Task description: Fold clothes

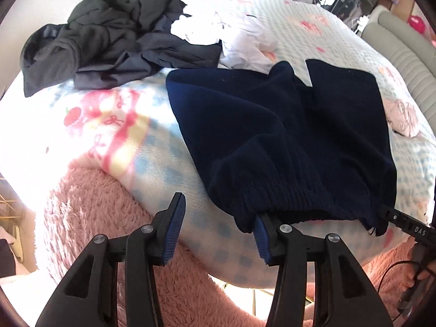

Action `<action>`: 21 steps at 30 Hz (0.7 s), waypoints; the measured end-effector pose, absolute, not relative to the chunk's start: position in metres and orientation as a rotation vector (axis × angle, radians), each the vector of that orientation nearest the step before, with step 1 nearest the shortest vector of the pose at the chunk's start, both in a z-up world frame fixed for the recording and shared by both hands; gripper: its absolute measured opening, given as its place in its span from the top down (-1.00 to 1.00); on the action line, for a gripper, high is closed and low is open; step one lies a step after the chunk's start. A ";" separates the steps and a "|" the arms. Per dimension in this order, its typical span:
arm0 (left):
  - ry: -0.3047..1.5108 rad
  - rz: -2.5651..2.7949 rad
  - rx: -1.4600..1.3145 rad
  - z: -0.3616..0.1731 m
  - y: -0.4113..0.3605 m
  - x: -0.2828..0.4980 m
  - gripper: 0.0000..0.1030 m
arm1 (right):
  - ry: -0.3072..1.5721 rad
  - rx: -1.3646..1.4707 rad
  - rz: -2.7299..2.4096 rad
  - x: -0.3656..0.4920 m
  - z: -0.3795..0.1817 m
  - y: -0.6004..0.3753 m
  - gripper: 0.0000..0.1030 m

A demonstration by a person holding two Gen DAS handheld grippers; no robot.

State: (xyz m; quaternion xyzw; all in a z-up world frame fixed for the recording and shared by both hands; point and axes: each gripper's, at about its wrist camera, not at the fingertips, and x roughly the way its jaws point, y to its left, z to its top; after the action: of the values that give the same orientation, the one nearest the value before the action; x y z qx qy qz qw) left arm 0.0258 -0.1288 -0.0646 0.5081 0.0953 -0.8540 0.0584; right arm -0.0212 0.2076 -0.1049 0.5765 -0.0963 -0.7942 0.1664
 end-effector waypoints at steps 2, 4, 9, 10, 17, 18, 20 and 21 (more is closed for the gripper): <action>0.261 -2.647 1.518 -0.059 -0.115 0.027 0.62 | -0.289 1.585 -2.206 -0.019 -0.101 0.201 -0.01; 0.232 -2.707 1.495 -0.053 -0.101 0.028 0.63 | -0.293 1.525 -2.156 -0.018 -0.095 0.193 0.42; 0.156 -2.850 1.460 -0.018 -0.065 -0.027 0.73 | -0.304 1.382 -2.243 -0.035 -0.064 0.194 0.80; 0.133 -2.882 1.437 -0.007 -0.059 -0.042 0.75 | -0.311 1.358 -2.260 -0.043 -0.054 0.198 0.81; -0.091 -3.148 0.775 0.154 -0.024 -0.123 0.77 | -0.297 0.981 -2.501 -0.124 0.089 0.253 0.81; -0.057 -3.183 0.731 0.171 -0.025 -0.123 0.77 | -0.313 0.926 -2.522 -0.127 0.108 0.263 0.81; -0.002 -3.226 0.667 0.193 -0.027 -0.114 0.77 | -0.340 0.810 -2.561 -0.124 0.143 0.282 0.81; 0.018 -3.235 0.646 0.198 -0.028 -0.107 0.77 | -0.349 0.761 -2.573 -0.116 0.154 0.290 0.81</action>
State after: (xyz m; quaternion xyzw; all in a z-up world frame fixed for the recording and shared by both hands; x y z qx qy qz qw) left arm -0.1067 -0.0275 0.1981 0.1951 0.0056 -0.9776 -0.0784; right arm -0.1163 0.2901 0.1538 0.2746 -0.1259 -0.9285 0.2161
